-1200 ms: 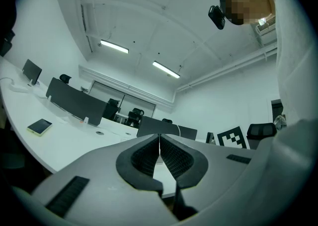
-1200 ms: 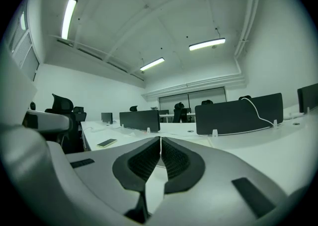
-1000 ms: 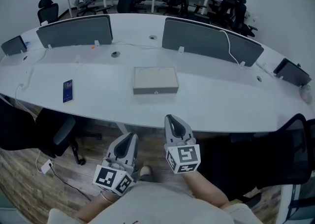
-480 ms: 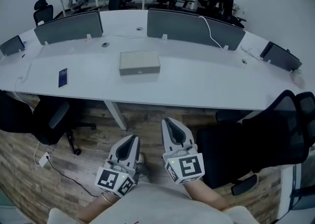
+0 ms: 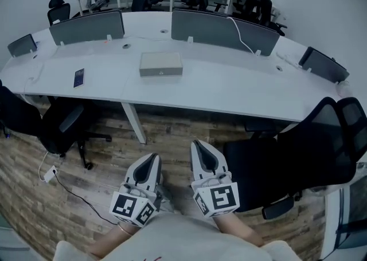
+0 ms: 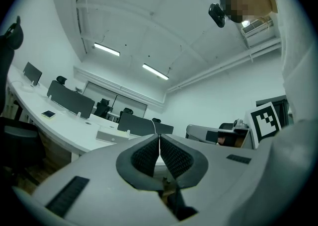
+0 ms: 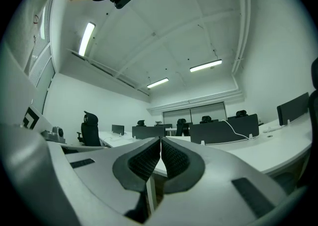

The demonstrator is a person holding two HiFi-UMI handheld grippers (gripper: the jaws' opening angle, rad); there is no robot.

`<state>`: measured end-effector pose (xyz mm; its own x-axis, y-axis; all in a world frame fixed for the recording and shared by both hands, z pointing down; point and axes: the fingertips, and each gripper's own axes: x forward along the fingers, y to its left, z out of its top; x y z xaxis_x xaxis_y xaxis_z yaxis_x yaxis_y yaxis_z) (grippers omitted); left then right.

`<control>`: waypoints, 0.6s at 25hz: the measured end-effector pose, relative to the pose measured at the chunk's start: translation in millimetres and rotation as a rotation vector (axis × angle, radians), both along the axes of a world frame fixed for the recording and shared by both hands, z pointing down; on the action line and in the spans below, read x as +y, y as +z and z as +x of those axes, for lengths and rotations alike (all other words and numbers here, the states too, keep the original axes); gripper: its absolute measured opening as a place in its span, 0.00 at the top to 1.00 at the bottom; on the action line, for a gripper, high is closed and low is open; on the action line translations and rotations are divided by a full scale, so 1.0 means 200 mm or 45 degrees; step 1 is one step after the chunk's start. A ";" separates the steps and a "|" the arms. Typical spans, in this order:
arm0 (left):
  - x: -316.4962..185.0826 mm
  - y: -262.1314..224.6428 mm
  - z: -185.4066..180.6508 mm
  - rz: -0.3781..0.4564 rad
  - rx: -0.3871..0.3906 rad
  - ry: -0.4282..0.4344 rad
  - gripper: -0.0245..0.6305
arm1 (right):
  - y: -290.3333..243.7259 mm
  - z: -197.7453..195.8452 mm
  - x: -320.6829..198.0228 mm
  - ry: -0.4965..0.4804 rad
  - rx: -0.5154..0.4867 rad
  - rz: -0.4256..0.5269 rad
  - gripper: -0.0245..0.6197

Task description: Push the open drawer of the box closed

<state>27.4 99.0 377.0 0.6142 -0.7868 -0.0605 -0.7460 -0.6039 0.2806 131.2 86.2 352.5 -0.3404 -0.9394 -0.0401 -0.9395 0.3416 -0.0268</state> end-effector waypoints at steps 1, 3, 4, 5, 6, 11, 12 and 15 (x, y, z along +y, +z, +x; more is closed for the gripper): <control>0.02 0.00 0.01 0.009 -0.006 0.001 0.93 | 0.00 0.00 0.02 -0.004 0.004 0.007 0.93; 0.06 -0.01 0.02 0.017 -0.014 0.000 0.93 | -0.01 0.01 0.06 -0.011 0.005 0.015 0.93; 0.07 -0.01 0.03 0.015 -0.015 -0.003 0.93 | 0.00 0.02 0.08 -0.011 0.004 0.016 0.93; 0.09 -0.02 0.03 0.015 -0.017 -0.005 0.93 | 0.00 0.03 0.09 -0.010 0.002 0.017 0.93; 0.11 -0.02 0.04 0.017 -0.019 -0.005 0.93 | 0.00 0.03 0.11 -0.009 0.001 0.018 0.93; 0.17 -0.02 0.06 0.040 -0.025 0.008 0.93 | 0.00 0.06 0.17 -0.003 0.001 0.030 0.93; 0.18 -0.02 0.07 0.049 -0.027 0.011 0.93 | 0.00 0.06 0.18 -0.002 0.002 0.031 0.93; 0.20 -0.03 0.08 0.047 -0.030 0.012 0.93 | 0.00 0.08 0.19 0.001 -0.021 0.023 0.93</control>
<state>44.3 139.0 370.6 0.6230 -0.7786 -0.0753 -0.7464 -0.6205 0.2404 146.9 124.5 352.6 -0.3388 -0.9388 -0.0630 -0.9393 0.3413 -0.0360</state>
